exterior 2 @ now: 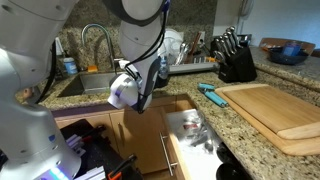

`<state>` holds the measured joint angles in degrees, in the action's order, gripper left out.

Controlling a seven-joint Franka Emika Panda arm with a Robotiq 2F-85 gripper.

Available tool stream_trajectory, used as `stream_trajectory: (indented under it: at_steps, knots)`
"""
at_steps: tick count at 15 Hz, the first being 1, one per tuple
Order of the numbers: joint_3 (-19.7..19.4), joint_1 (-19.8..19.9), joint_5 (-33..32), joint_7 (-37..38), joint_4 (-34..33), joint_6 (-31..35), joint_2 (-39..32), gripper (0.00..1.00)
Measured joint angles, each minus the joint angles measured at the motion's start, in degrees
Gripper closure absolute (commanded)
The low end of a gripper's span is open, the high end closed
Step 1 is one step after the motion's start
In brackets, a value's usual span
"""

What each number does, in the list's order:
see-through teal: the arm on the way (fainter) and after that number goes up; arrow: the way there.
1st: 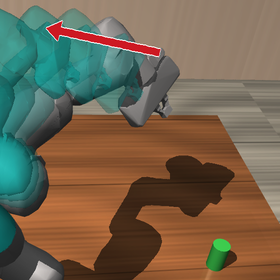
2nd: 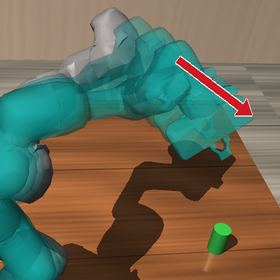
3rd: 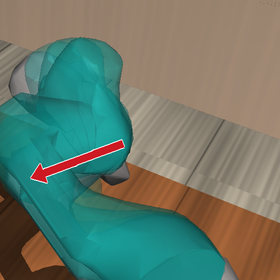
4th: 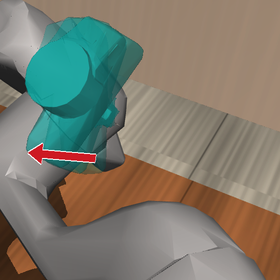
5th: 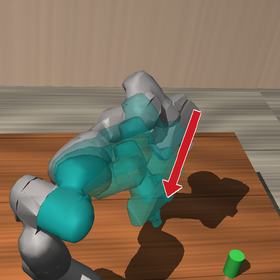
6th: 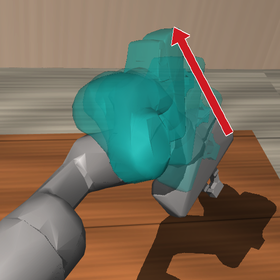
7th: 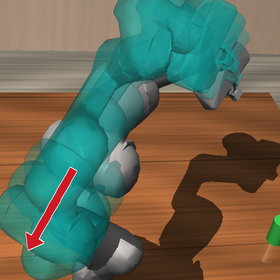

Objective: Move the bottle of dishwashing liquid away from the faucet

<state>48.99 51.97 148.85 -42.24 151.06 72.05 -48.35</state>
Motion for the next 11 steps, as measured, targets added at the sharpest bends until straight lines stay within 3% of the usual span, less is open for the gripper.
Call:
stream_trajectory:
  at_steps: [1,5,6,11]
  knots:
    - [0.00,0.05,0.00,0.00,0.00,0.02,-0.01,0.84]
    - [-0.20,-0.05,-0.27,0.11,0.00,0.02,-0.07,0.84]
    - [-0.93,-0.77,0.08,0.81,-0.01,-0.66,0.19,0.59]
    - [-1.69,-1.36,0.01,1.04,-0.14,-0.63,-0.05,0.59]
